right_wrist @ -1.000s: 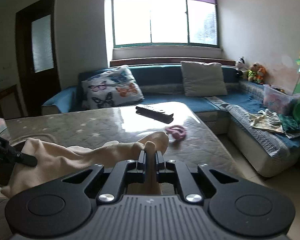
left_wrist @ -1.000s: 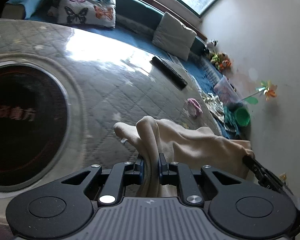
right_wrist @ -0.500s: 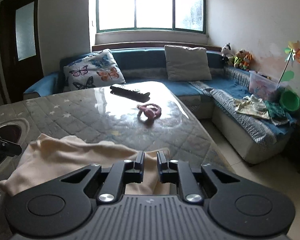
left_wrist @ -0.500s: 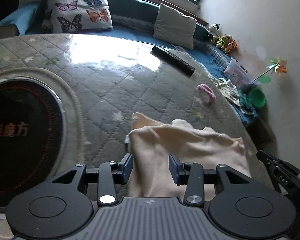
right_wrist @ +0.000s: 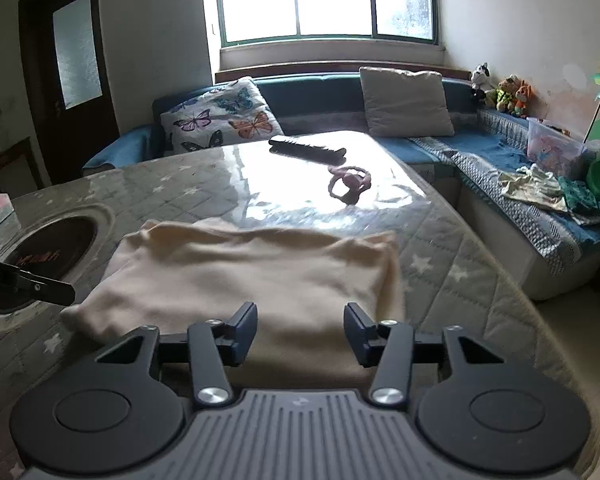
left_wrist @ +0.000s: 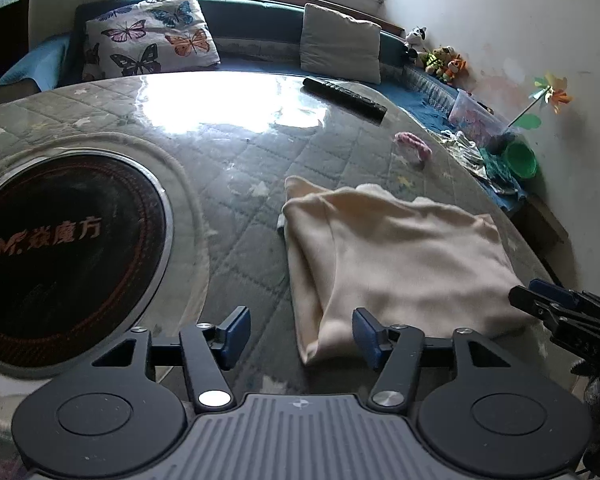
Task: Fold clothes
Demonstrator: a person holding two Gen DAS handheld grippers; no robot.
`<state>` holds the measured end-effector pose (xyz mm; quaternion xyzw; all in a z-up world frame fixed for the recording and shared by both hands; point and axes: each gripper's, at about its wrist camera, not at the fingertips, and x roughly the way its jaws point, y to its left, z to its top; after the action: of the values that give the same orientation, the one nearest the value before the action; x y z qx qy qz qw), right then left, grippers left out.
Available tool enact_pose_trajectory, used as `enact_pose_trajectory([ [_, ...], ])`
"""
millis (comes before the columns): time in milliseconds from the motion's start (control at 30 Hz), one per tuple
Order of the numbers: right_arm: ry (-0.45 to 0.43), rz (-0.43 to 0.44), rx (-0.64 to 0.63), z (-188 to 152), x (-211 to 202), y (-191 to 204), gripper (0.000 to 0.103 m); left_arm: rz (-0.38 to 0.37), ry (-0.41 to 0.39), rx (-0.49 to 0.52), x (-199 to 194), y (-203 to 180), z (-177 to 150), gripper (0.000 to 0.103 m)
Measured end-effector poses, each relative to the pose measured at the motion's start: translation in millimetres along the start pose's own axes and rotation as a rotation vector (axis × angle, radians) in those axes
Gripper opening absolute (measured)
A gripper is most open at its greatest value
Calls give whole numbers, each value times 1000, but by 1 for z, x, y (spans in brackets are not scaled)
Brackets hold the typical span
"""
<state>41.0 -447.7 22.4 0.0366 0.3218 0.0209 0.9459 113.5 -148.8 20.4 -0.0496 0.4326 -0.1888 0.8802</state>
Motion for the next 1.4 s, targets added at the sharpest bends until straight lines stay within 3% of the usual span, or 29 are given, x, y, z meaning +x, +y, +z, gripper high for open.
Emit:
enact_pose_trajectory([
  [267, 27, -7, 31, -16, -7, 16, 61, 4, -5, 24, -9, 1, -23, 77],
  [367, 34, -16, 31, -21, -9, 23, 74, 4, -7, 33, -13, 1, -31, 83],
  [667, 38, -43, 27, -30, -17, 38, 88, 12, -64, 82, -27, -5, -45, 102],
  [733, 36, -50, 25, -32, -19, 41, 95, 8, -75, 87, -30, -6, -48, 103],
  [933, 27, -62, 26, -36, -25, 49, 103, 1, -101, 92, -38, -6, -54, 103],
  [1400, 25, -92, 32, -45, -33, 62, 103, 6, -103, 103, -45, -11, -63, 103],
])
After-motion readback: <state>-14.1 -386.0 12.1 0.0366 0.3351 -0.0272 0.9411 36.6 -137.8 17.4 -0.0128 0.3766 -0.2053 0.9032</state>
